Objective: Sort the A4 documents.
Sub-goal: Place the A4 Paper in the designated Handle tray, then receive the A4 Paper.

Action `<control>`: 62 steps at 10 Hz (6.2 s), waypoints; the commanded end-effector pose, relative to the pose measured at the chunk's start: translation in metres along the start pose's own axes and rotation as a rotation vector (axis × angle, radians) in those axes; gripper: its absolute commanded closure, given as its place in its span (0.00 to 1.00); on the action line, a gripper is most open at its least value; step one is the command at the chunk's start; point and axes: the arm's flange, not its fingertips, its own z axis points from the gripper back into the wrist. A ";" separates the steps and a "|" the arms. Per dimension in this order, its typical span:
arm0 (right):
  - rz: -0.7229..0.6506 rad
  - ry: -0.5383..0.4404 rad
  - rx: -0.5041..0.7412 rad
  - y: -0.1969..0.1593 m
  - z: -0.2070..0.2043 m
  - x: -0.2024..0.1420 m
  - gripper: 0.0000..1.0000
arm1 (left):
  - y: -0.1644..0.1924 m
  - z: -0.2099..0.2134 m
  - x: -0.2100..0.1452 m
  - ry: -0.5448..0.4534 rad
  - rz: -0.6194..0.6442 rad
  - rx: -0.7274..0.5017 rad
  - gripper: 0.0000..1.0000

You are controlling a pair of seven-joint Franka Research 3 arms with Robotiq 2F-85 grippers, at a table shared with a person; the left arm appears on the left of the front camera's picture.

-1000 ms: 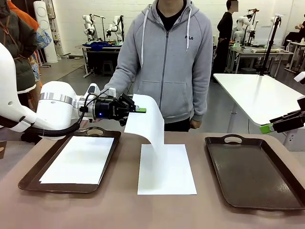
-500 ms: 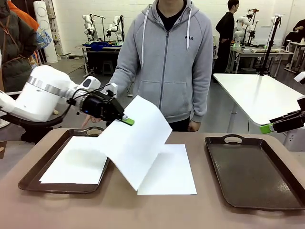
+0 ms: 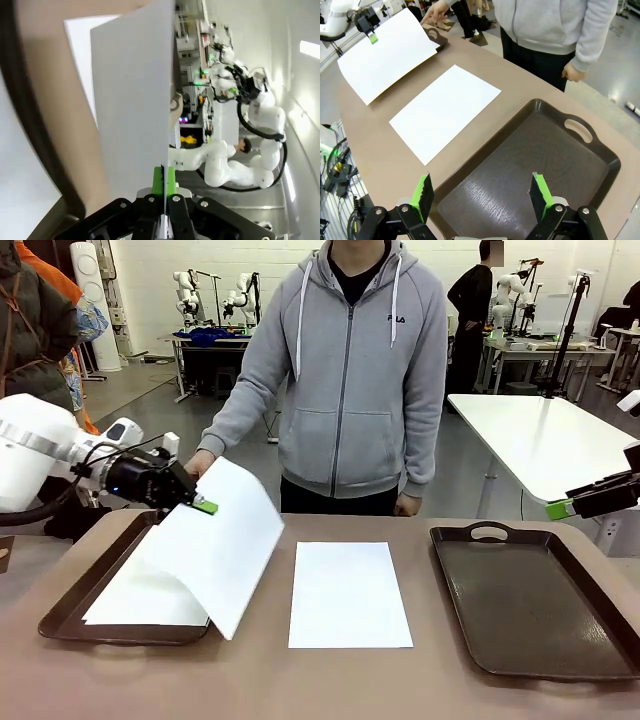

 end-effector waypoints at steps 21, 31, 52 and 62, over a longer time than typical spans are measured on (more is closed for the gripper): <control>0.005 -0.026 0.020 -0.003 -0.004 -0.001 0.00 | 0.090 0.069 0.018 -0.055 0.251 0.585 0.99; 0.005 -0.026 0.020 -0.003 -0.004 -0.001 0.00 | 0.078 0.083 0.018 -0.012 0.243 0.675 0.17; 0.005 -0.026 0.020 -0.003 -0.004 -0.001 0.00 | 0.078 0.087 0.018 -0.035 0.221 0.655 0.00; 0.005 -0.026 0.020 -0.003 -0.004 -0.001 0.00 | -0.113 0.090 -0.013 -0.258 -0.547 0.648 0.00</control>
